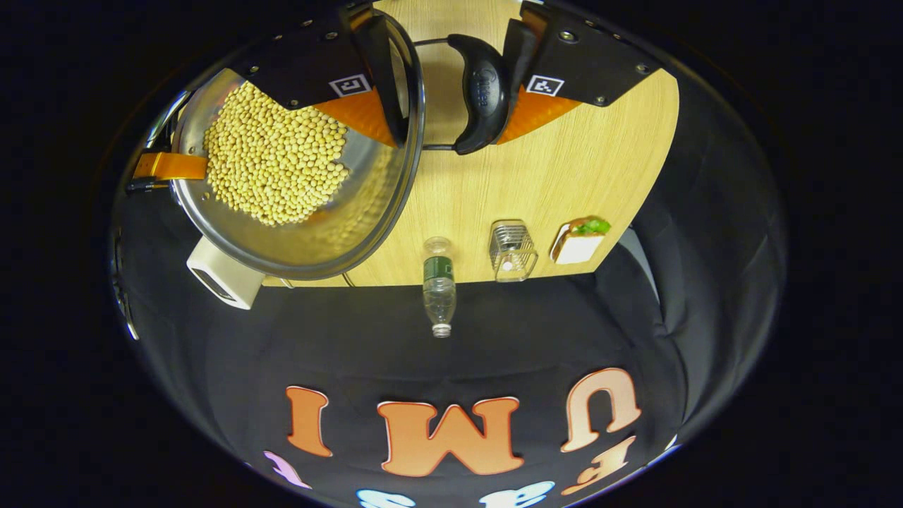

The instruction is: First push the handle of the pot to place it horizontally, then grasp the pot with both hands and set it on the induction cooktop.

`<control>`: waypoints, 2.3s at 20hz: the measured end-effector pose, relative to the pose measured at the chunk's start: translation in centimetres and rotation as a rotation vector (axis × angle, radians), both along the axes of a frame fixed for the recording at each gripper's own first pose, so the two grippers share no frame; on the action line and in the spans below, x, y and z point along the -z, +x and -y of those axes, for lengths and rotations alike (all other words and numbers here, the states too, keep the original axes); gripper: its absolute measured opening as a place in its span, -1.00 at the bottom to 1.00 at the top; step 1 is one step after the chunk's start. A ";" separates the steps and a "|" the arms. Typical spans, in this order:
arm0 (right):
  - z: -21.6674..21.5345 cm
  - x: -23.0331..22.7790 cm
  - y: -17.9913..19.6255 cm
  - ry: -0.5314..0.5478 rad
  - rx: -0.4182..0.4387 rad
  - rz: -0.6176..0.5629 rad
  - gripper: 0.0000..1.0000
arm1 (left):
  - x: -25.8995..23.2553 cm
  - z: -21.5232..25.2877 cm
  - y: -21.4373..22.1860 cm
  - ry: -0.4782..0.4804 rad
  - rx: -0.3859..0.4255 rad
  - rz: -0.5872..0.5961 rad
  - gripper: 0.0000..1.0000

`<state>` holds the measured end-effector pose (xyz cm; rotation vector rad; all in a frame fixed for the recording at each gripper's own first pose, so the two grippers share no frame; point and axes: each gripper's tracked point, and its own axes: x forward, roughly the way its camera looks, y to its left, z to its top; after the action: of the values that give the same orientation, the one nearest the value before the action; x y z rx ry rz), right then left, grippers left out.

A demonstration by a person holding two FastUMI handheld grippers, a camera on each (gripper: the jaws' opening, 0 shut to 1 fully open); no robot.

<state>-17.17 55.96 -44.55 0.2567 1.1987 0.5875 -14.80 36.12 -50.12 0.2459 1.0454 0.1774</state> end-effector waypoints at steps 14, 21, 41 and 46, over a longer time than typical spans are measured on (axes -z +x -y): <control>1.0 0.3 -1.0 -0.115 0.029 -0.057 -0.07 | 2.3 1.8 0.0 -0.107 0.017 -0.097 0.29; 1.4 0.1 -1.1 -0.131 0.032 -0.115 -0.07 | 3.3 2.0 -0.5 -0.108 0.034 -0.158 0.24; 1.5 -1.0 -0.5 -0.122 0.064 -0.032 0.53 | 2.9 1.7 -1.3 -0.098 0.017 -0.158 0.41; 3.3 -4.7 2.4 -0.096 0.098 0.112 0.79 | -0.8 1.2 0.9 -0.023 0.074 -0.023 0.51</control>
<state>-14.82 52.67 -39.83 0.1980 1.0963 0.4518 -13.87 34.94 -49.30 0.2657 1.0594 0.0958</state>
